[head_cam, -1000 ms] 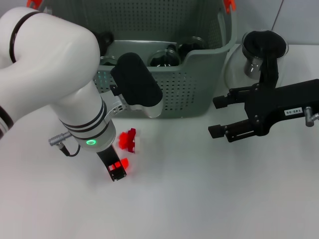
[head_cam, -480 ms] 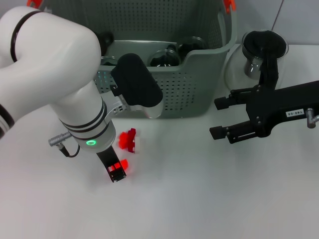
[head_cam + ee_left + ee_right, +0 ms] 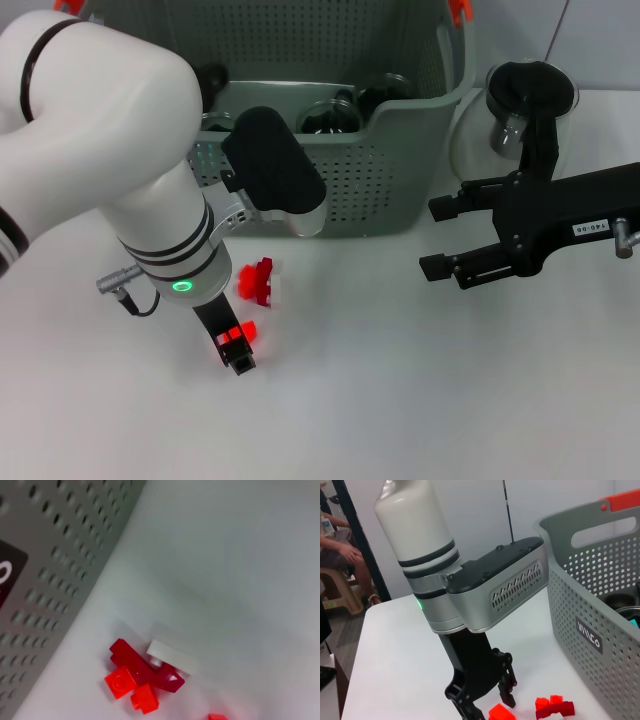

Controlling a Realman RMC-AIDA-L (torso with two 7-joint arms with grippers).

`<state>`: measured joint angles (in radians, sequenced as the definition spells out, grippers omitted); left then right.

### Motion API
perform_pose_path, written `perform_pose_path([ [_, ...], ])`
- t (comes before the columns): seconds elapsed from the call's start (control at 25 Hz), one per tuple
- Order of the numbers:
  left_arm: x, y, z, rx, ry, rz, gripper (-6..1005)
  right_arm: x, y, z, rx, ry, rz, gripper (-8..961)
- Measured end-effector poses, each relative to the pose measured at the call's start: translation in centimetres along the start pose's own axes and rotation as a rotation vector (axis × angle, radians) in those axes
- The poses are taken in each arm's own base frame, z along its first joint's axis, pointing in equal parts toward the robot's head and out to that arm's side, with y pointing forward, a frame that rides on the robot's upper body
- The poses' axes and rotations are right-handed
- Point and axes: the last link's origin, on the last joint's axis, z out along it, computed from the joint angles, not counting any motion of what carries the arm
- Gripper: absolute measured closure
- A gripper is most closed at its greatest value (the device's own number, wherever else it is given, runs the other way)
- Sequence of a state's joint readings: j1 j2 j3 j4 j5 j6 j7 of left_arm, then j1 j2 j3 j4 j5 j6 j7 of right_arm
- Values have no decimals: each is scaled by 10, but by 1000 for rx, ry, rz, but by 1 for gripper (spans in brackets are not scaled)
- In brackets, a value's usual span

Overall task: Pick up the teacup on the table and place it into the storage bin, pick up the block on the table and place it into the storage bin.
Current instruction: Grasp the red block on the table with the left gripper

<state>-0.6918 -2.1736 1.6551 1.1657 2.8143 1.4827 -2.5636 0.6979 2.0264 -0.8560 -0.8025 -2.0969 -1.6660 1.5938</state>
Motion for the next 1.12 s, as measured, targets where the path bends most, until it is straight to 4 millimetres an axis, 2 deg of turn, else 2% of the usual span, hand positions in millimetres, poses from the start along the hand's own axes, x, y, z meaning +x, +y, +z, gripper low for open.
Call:
perform_pose_path([
  [0.28, 0, 0, 0, 1, -3, 3, 479, 0, 0, 0, -1, 0, -5, 76],
  [0.48, 0, 0, 1, 2, -2, 3, 416, 2, 1, 2, -9, 7, -15, 76],
  [1.12, -1, 0, 5, -1, -12, 6, 431, 3, 2, 2, -14, 6, -13, 77],
])
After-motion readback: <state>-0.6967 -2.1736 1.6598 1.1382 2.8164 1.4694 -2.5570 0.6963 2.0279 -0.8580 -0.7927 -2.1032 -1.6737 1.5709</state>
